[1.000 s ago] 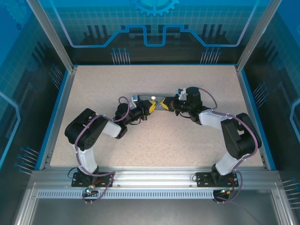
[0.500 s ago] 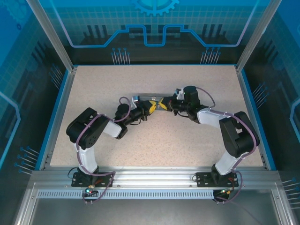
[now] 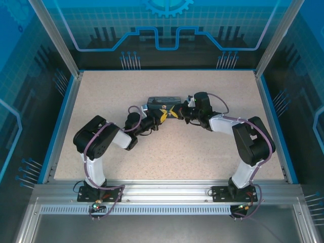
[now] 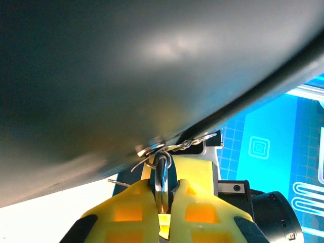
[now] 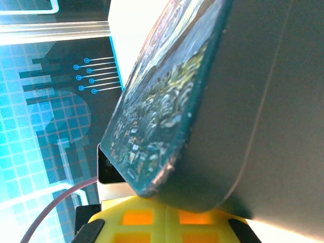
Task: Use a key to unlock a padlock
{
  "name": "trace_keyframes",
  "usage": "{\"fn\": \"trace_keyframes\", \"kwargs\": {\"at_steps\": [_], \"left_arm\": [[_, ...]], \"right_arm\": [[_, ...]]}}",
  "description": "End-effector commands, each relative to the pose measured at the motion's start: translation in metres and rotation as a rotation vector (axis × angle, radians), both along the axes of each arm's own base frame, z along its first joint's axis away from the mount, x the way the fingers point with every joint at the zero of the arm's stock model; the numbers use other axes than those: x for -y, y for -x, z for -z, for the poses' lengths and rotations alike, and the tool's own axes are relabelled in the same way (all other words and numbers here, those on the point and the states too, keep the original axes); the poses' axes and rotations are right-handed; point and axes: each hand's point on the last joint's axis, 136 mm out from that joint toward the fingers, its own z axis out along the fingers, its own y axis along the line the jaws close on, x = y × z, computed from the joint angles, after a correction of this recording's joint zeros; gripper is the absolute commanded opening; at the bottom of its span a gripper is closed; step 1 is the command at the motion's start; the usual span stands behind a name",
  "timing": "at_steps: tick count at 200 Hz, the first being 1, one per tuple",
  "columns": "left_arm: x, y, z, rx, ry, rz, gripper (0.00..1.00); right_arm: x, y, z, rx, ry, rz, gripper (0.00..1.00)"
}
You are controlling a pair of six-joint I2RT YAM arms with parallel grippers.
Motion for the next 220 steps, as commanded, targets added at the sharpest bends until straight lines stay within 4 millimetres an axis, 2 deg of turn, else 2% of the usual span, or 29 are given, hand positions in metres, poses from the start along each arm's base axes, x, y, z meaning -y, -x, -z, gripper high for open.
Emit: {"fn": "trace_keyframes", "kwargs": {"at_steps": [1,53,83,89,104,145,167,191,220], "left_arm": [[0.022,0.023,-0.009,0.037,0.044,0.108,0.0],[0.017,0.018,0.001,0.021,0.03,0.07,0.0],[0.015,0.015,0.003,0.017,0.027,0.059,0.0],[0.015,0.014,0.004,0.016,0.026,0.057,0.0],[0.013,0.012,0.005,0.013,0.025,0.051,0.0],[0.012,0.005,0.004,0.017,0.027,0.052,0.0],[0.012,0.003,0.005,0.015,0.024,0.055,0.0],[0.012,0.002,0.005,0.014,0.023,0.06,0.0],[0.012,0.001,0.004,0.013,0.019,0.063,0.0]], "right_arm": [[-0.024,0.011,-0.019,0.053,-0.012,-0.087,0.06],[-0.017,0.01,-0.024,0.073,0.006,-0.077,0.5],[-0.012,0.019,-0.026,0.089,0.045,-0.099,0.82],[-0.009,0.024,-0.02,0.07,0.07,-0.107,0.87],[-0.002,0.035,-0.016,0.065,0.108,-0.131,0.93],[0.019,0.058,-0.003,0.045,0.202,-0.163,0.96],[0.032,0.066,-0.001,0.079,0.308,-0.192,0.94],[0.045,0.064,-0.01,0.184,0.471,-0.232,0.89],[0.052,0.057,-0.028,0.375,0.707,-0.32,0.77]]}}
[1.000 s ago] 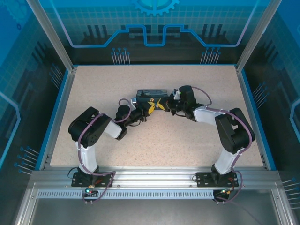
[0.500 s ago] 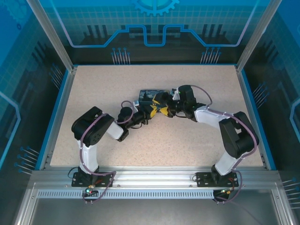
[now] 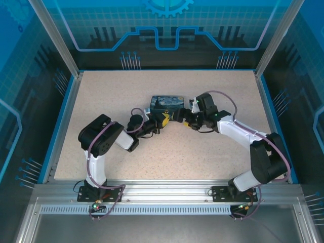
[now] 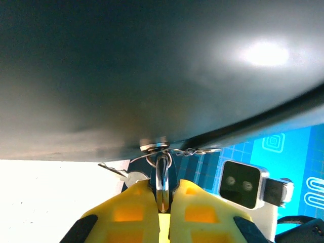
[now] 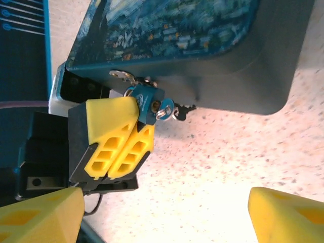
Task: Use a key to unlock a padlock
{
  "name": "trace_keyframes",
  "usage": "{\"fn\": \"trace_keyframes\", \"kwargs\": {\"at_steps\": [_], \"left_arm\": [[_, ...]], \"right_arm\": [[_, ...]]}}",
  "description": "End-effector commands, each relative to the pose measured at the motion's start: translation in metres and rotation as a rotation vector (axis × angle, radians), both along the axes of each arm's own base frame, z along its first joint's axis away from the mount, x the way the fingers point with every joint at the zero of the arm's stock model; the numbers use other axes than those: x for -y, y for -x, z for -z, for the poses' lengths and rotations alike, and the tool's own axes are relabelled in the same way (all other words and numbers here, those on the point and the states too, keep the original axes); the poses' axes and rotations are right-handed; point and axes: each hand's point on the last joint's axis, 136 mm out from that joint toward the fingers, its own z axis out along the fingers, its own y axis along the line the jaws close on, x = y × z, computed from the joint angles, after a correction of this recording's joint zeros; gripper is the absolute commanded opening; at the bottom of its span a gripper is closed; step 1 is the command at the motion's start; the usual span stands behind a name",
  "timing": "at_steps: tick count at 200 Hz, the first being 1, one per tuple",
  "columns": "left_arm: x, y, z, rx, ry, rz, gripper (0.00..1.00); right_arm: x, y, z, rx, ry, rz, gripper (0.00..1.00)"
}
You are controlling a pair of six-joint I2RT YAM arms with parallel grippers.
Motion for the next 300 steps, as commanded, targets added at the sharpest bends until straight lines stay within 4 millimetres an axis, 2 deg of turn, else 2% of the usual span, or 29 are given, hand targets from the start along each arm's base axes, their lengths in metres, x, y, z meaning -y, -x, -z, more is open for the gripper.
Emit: {"fn": "trace_keyframes", "kwargs": {"at_steps": [1,36,70,115,146,232,262,300], "left_arm": [[0.002,-0.006,-0.017,0.045,0.034,0.014,0.0],[0.003,-0.005,-0.015,0.031,0.028,0.029,0.0],[0.005,-0.004,-0.016,0.017,0.024,0.044,0.0],[0.007,-0.001,-0.021,-0.003,-0.001,0.073,0.0],[0.008,0.0,-0.024,-0.016,-0.008,0.084,0.0],[0.009,0.001,-0.035,-0.026,-0.017,0.113,0.0],[0.009,0.001,-0.036,-0.027,-0.016,0.12,0.0],[0.01,0.0,-0.038,-0.025,-0.016,0.129,0.0]], "right_arm": [[0.013,-0.002,-0.021,0.207,0.26,-0.134,0.76],[0.007,-0.011,-0.036,0.408,0.447,-0.294,0.49],[-0.004,-0.015,-0.036,0.503,0.526,-0.401,0.39],[-0.022,-0.013,-0.026,0.561,0.611,-0.526,0.38],[-0.032,-0.012,-0.011,0.547,0.655,-0.599,0.35],[-0.036,-0.023,0.006,0.521,0.684,-0.634,0.34],[-0.032,-0.024,0.013,0.508,0.705,-0.646,0.3],[-0.024,-0.027,0.013,0.507,0.724,-0.635,0.27]]}}
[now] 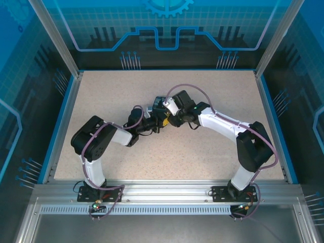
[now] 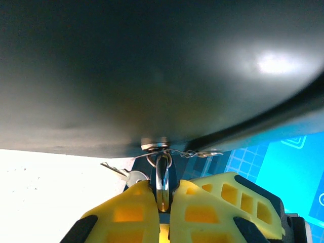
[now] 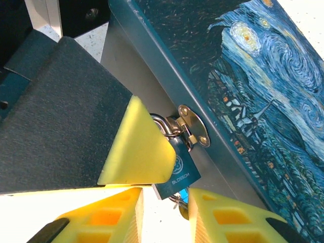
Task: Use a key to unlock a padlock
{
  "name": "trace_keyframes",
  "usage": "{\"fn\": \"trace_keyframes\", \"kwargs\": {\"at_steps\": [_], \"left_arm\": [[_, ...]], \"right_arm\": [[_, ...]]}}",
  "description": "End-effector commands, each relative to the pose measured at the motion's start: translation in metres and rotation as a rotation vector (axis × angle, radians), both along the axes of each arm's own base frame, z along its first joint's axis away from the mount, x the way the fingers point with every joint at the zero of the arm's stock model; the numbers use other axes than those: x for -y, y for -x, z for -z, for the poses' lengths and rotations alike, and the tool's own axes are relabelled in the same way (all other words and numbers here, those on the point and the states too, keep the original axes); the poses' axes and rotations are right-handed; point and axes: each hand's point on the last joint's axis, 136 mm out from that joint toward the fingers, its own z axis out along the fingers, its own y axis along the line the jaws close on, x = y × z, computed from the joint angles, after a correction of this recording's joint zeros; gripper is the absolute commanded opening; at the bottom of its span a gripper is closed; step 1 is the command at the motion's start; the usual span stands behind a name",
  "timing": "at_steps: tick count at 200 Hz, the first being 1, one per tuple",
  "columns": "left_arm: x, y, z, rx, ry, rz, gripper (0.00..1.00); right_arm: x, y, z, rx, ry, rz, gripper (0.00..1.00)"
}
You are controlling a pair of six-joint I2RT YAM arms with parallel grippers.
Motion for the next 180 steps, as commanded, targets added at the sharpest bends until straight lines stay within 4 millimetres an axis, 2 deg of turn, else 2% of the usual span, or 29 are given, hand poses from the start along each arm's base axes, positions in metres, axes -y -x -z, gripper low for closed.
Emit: {"fn": "trace_keyframes", "kwargs": {"at_steps": [1,55,163,180], "left_arm": [[0.002,-0.005,-0.032,0.082,0.033,0.023,0.0],[0.002,-0.006,-0.036,0.088,0.039,0.029,0.0],[0.003,-0.009,-0.041,0.095,0.045,0.041,0.0],[0.003,-0.01,-0.041,0.096,0.046,0.043,0.0]], "right_arm": [[0.007,-0.004,0.0,0.006,0.028,0.004,0.27],[0.013,-0.005,0.004,-0.005,0.049,0.006,0.25],[0.013,-0.005,0.018,0.001,0.091,0.001,0.25],[0.016,-0.007,0.019,0.011,0.101,0.015,0.21]]}}
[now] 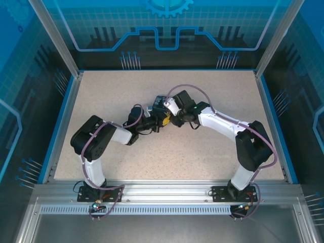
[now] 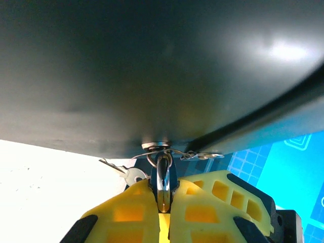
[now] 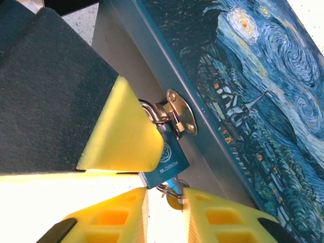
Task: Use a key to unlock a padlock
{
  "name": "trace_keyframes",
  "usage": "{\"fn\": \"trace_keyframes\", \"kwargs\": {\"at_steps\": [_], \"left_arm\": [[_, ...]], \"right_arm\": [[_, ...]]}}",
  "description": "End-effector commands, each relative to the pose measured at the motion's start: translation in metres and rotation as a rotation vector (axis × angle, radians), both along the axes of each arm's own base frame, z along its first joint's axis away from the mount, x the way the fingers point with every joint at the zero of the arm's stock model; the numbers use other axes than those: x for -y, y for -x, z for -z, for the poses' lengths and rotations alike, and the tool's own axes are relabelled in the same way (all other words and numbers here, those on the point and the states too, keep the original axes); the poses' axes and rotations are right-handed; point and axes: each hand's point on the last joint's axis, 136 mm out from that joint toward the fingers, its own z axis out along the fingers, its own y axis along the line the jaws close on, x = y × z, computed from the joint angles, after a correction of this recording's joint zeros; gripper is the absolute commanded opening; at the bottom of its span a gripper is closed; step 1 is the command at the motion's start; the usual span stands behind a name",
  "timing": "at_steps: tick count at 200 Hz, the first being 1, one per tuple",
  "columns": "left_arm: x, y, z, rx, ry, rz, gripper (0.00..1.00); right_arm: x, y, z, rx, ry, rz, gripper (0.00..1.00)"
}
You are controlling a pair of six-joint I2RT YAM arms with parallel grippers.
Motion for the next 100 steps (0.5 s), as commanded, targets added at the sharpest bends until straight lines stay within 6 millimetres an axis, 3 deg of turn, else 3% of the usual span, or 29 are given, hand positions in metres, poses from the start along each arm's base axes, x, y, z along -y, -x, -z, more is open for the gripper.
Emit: {"fn": "trace_keyframes", "kwargs": {"at_steps": [1,47,100], "left_arm": [[0.004,-0.007,-0.042,0.116,0.053,0.028,0.0],[0.004,-0.007,-0.04,0.112,0.053,0.028,0.0],[0.004,-0.008,-0.037,0.108,0.048,0.026,0.0]], "right_arm": [[0.008,-0.004,0.013,0.007,0.057,0.018,0.2],[0.003,-0.005,0.005,-0.023,-0.024,0.045,0.02],[-0.008,0.008,-0.019,-0.15,-0.273,0.044,0.0]]}}
